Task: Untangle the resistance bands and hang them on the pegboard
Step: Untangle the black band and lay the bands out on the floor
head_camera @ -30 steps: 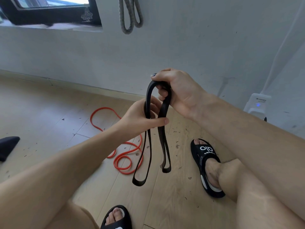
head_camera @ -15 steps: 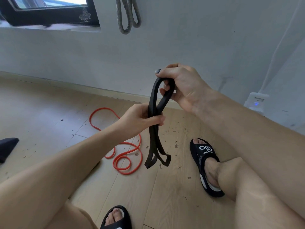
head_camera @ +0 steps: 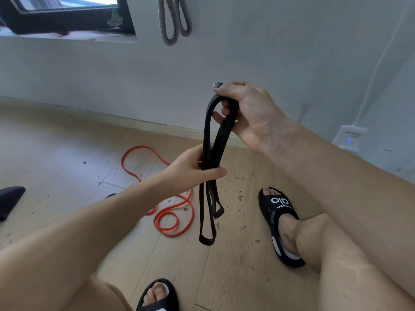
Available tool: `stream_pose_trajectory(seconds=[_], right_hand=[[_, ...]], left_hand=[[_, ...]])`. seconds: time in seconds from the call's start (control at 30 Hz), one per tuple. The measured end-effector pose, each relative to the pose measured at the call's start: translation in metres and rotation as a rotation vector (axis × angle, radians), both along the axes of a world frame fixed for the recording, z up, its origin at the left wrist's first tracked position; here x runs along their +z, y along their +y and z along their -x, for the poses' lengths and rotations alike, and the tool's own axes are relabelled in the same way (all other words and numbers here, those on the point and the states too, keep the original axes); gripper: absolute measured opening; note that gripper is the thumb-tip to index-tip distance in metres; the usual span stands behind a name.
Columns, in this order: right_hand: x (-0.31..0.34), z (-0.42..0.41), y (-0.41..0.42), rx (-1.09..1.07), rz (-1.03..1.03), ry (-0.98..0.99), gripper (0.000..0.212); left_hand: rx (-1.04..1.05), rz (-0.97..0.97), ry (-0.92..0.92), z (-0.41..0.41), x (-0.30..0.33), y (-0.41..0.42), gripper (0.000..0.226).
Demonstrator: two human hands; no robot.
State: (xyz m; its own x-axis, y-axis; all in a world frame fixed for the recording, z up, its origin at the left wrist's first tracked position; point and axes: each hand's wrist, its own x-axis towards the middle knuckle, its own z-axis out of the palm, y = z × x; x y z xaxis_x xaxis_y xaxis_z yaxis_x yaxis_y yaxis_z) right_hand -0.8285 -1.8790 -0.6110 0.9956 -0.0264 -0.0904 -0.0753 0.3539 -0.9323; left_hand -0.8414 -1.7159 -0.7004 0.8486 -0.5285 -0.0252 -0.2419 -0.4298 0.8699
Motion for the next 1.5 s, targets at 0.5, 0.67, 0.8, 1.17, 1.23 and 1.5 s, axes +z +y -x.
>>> stream_pose_trajectory(seconds=[0.5, 0.67, 0.8, 1.17, 1.23, 1.5], right_hand=[[-0.009, -0.016, -0.03, -0.162, 0.019, 0.042, 0.02], [-0.018, -0.023, -0.04, -0.184, 0.043, 0.101, 0.009], [-0.025, -0.027, -0.045, -0.151, 0.119, 0.209, 0.009], [-0.034, 0.005, 0.0, 0.459, 1.079, -0.299, 0.027], [-0.045, 0.013, 0.008, 0.616, 1.14, -0.246, 0.033], [-0.049, 0.005, 0.006, 0.589, 1.266, -0.337, 0.037]], left_hand=[[-0.033, -0.064, 0.018, -0.003, 0.003, 0.004, 0.008], [-0.046, -0.152, -0.007, -0.007, 0.009, 0.009, 0.009], [-0.045, -0.191, -0.005, -0.009, 0.018, 0.011, 0.016], [-0.109, -0.299, -0.076, -0.006, 0.026, 0.008, 0.018], [-0.137, -0.289, -0.051, -0.003, 0.028, 0.011, 0.023], [-0.111, -0.293, -0.015, -0.007, 0.03, 0.042, 0.008]])
